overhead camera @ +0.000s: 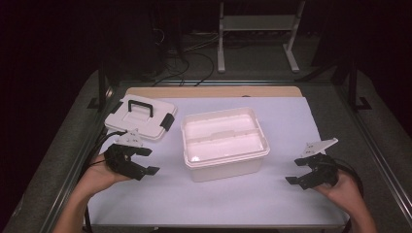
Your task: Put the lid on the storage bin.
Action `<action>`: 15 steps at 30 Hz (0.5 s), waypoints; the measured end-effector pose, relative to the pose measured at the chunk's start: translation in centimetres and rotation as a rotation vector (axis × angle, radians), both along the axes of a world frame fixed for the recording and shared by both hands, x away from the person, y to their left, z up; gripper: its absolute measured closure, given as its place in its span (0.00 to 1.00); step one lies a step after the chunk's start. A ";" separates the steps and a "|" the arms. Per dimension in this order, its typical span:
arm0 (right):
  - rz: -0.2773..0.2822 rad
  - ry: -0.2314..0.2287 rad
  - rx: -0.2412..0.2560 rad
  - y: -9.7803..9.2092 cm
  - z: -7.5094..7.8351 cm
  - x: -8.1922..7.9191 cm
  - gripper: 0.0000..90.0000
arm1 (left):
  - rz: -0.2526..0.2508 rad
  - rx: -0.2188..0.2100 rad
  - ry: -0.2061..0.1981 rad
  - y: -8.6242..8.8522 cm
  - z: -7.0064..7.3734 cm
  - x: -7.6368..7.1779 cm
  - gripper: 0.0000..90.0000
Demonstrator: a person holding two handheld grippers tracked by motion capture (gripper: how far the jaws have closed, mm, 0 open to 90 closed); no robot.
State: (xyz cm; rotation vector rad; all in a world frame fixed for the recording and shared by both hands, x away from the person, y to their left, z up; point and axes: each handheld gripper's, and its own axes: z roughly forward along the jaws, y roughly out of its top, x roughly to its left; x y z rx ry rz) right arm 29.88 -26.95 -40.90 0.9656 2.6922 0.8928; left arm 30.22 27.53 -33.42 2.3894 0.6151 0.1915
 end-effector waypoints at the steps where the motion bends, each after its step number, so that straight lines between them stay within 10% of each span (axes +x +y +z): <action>1: 0.000 0.000 0.000 0.0 0.0 0.0 0.25 | 0.004 -0.004 0.001 0.1 -0.2 -0.1 0.32; 15: -0.003 0.003 0.000 0.0 -0.1 -0.1 0.25 | 0.045 -0.012 0.002 1.9 -1.8 -1.0 0.29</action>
